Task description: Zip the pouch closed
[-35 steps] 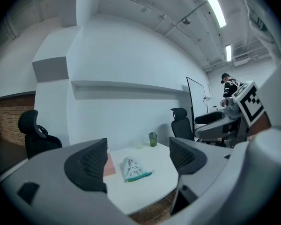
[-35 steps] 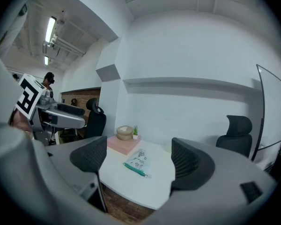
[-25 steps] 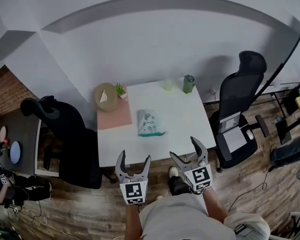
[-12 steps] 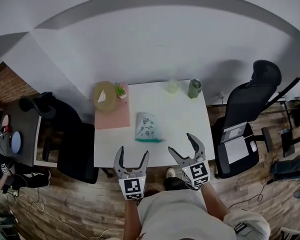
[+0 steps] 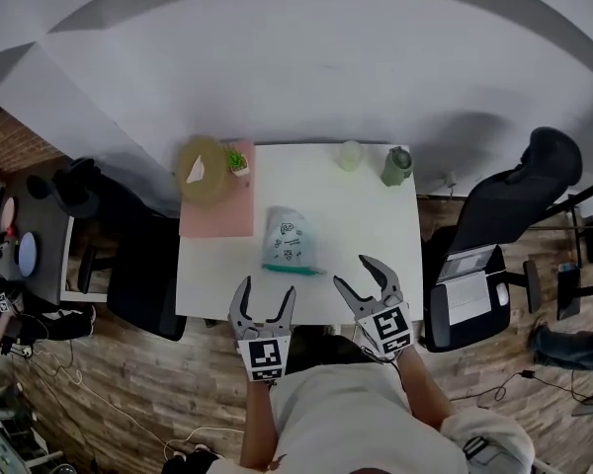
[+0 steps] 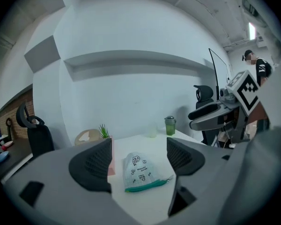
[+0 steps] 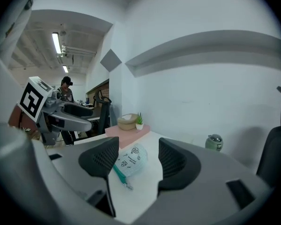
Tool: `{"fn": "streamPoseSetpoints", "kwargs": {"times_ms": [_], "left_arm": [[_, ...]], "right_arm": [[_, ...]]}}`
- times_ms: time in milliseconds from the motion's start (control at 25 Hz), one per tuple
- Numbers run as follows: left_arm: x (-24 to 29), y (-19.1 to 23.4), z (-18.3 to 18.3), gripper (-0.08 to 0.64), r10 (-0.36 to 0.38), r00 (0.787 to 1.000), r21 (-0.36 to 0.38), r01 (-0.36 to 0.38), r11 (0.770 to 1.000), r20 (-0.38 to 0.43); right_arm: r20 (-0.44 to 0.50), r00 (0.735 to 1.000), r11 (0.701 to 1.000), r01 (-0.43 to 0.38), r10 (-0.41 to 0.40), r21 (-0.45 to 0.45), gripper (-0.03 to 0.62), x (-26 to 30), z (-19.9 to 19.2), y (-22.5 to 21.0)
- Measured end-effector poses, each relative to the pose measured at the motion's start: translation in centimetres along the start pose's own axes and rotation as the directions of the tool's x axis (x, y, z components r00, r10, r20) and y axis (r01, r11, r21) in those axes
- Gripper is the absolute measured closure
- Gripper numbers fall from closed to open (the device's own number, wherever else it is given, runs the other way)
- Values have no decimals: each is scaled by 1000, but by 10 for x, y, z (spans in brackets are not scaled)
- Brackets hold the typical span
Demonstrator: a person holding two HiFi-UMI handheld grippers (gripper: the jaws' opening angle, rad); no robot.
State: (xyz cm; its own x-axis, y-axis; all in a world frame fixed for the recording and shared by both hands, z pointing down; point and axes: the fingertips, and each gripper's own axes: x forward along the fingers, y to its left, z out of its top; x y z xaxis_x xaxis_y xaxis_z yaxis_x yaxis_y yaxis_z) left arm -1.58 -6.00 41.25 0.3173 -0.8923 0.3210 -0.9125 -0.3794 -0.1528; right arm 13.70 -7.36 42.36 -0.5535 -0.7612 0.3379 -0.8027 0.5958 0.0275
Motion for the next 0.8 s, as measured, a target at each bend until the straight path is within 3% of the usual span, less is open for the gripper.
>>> {"fn": "streamPoseSetpoints", "kwargs": {"times_ms": [360,800], "left_arm": [[44,-12,-46,239,-72,994,-36,69,997,-87],[82,-38,-112,298,-178,960,-119,155,981,-217]], "right_arm": [[-123,989,996,-91,87,-27,384,42,-45,-4],[-284,940,976,-212,191,-44,465,74,-106,1]]}}
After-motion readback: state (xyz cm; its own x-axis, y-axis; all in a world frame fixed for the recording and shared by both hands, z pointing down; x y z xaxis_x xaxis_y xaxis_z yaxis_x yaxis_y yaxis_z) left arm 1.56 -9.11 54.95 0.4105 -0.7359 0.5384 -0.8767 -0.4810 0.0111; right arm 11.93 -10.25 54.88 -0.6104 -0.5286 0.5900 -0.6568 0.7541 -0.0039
